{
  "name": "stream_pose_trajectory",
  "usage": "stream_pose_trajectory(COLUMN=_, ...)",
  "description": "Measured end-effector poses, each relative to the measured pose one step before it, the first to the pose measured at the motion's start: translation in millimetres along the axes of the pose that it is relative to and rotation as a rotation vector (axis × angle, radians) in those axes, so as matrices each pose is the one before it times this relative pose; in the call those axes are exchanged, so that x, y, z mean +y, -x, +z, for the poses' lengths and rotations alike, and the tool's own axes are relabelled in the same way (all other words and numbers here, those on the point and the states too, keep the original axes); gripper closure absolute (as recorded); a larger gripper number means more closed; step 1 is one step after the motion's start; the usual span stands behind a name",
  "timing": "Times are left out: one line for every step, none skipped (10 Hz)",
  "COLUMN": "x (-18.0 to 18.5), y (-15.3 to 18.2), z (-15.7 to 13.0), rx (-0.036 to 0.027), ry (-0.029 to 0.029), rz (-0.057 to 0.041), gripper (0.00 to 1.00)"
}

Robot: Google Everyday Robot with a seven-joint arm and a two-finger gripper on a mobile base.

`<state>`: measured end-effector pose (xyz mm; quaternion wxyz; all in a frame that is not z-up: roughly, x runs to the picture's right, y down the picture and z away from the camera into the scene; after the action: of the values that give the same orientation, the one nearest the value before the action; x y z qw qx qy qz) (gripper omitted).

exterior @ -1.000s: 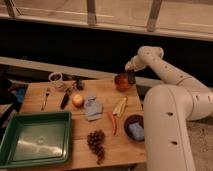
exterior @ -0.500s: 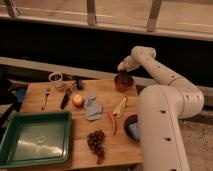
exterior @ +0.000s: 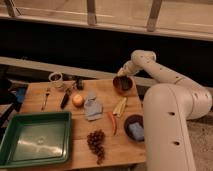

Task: Wipe red bowl with eraser

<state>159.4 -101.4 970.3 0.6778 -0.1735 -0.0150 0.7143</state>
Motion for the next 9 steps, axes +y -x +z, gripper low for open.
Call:
stream_pose_trajectory(x=-14.74, y=7.02, z=-0.53, rx=-0.01097, ry=-0.03606, rz=0.00602, gripper=1.00)
stream_pose_trajectory(x=-3.70, y=11.66, z=1.52, rx=-0.01237, ry=-0.01823, rz=0.00159, gripper=1.00)
stream_pose_trajectory(x=0.52, y=8.91, z=3.89, rx=-0.00597, ry=-0.01237, rz=-0.00207, gripper=1.00)
stream_pose_trajectory(x=6.72, y=11.10, z=5.54, rx=-0.00781, ry=0.00880, rz=0.00177, gripper=1.00)
stream_pose_trajectory(x=4.82, y=3.21, z=4.68, rx=0.00055, ry=0.01533, rz=-0.00550, gripper=1.00)
stream_pose_trajectory(x=6.28, y=-1.83, z=2.74, rx=0.00694, ry=0.01770, rz=-0.00799, gripper=1.00)
stream_pose_trajectory(x=7.40, y=-7.52, z=0.94, rx=0.01626, ry=0.02083, rz=-0.00806, gripper=1.00)
stream_pose_trajectory(x=6.35, y=-11.18, z=-2.59, rx=0.01579, ry=0.01702, rz=-0.00538, gripper=1.00)
stream_pose_trajectory(x=5.26, y=-12.34, z=-3.10, rx=0.01515, ry=0.01245, rz=-0.00319, gripper=1.00)
